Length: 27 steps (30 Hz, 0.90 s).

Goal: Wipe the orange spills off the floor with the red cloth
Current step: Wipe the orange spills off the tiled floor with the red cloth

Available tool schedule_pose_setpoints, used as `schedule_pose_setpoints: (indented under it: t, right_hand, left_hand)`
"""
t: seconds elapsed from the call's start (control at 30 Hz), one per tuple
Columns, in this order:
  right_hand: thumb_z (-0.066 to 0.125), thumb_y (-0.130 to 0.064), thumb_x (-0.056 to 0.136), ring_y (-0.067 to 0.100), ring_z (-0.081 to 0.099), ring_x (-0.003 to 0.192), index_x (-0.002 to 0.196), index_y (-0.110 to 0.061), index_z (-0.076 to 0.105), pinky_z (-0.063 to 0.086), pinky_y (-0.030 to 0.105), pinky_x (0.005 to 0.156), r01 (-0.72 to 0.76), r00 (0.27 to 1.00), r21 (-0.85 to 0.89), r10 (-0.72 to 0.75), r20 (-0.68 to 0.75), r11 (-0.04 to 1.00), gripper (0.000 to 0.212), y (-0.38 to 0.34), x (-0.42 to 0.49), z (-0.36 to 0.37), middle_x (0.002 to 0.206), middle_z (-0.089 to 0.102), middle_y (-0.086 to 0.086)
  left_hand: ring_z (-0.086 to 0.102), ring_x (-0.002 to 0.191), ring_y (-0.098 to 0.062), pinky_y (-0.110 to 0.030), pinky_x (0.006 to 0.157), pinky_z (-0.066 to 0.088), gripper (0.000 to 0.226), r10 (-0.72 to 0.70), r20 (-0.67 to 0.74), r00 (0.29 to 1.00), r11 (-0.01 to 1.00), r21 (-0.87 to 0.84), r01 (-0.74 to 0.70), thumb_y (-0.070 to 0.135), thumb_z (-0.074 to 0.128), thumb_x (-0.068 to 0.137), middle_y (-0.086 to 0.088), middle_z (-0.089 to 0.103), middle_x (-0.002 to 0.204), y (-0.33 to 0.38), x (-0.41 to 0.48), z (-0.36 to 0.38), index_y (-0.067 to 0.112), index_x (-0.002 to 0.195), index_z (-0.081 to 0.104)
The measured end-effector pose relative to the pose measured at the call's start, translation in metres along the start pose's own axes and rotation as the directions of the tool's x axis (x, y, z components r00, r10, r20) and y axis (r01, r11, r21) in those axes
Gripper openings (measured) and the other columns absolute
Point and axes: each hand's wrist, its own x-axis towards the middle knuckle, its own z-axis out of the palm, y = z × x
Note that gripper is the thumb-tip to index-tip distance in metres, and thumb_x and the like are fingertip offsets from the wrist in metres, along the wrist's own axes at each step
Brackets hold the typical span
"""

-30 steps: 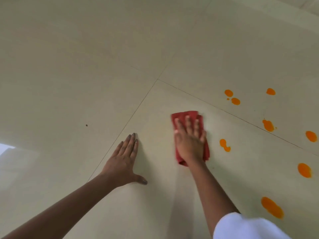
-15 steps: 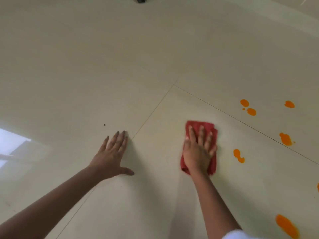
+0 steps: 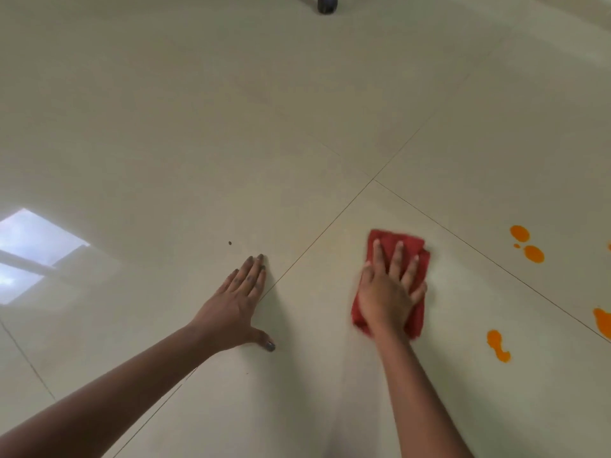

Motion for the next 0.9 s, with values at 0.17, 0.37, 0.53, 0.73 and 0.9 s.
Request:
schedule_pose_setpoints:
  t: [0.17,0.37,0.53,0.73,0.9]
  right_hand:
    - [0.025,-0.045,0.093,0.032,0.016,0.143,0.143,-0.042,0.028,0.009,0.06,0.11,0.526,0.845,0.035,-0.527,0.092,0.85,0.05,-0.088,-0.055,0.027,0.156,0.021,-0.001]
    - [0.022,-0.042,0.098,0.026,-0.007,0.145,0.146,-0.045,0.007,0.003,0.057,0.111,0.191,0.971,0.001,-0.189,0.148,0.982,0.05,-0.049,0.062,-0.001,0.159,-0.002,-0.005]
    - [0.025,-0.043,0.096,0.03,0.001,0.145,0.144,-0.047,0.017,0.01,0.059,0.109,0.098,0.993,-0.049,-0.095,0.071,0.994,0.049,-0.004,-0.053,0.002,0.159,0.008,-0.003]
    - [0.018,-0.046,0.098,0.025,-0.011,0.145,0.144,-0.05,0.008,-0.009,0.055,0.111,0.569,0.791,0.048,-0.562,0.242,0.821,0.047,-0.098,-0.021,0.013,0.158,-0.006,-0.009]
    - [0.022,-0.045,0.098,0.025,-0.01,0.145,0.144,-0.051,0.009,-0.006,0.058,0.11,0.186,0.977,0.045,-0.189,0.093,0.982,0.048,-0.061,-0.049,0.017,0.159,-0.002,-0.007]
  left_hand:
    - [-0.048,0.123,-0.019,-0.025,0.11,-0.02,0.131,0.0,0.005,1.0,1.0,0.014,0.0,0.082,0.051,0.059,-0.002,-0.044,0.139,-0.001,0.002,0.001,0.012,0.128,-0.035]
    - [-0.043,0.128,-0.013,-0.023,0.112,-0.016,0.132,-0.006,-0.033,0.999,1.0,-0.012,0.005,0.083,0.051,0.059,0.005,-0.042,0.141,-0.002,0.0,0.001,0.014,0.132,-0.033]
    - [-0.036,0.13,-0.013,-0.028,0.115,-0.012,0.132,-0.027,-0.017,0.999,1.0,-0.002,0.027,0.076,0.059,0.062,0.001,-0.039,0.143,0.005,0.001,-0.004,0.01,0.142,-0.023]
    - [-0.035,0.134,-0.018,-0.034,0.115,-0.015,0.127,-0.142,-0.089,0.986,0.99,-0.026,0.14,0.08,0.05,0.065,-0.004,-0.034,0.149,0.002,-0.018,0.005,0.009,0.144,-0.02]
    - [-0.035,0.136,-0.021,-0.036,0.115,-0.017,0.126,-0.22,-0.095,0.971,0.975,-0.038,0.218,0.083,0.045,0.064,-0.004,-0.036,0.148,-0.022,-0.047,0.015,0.01,0.143,-0.021]
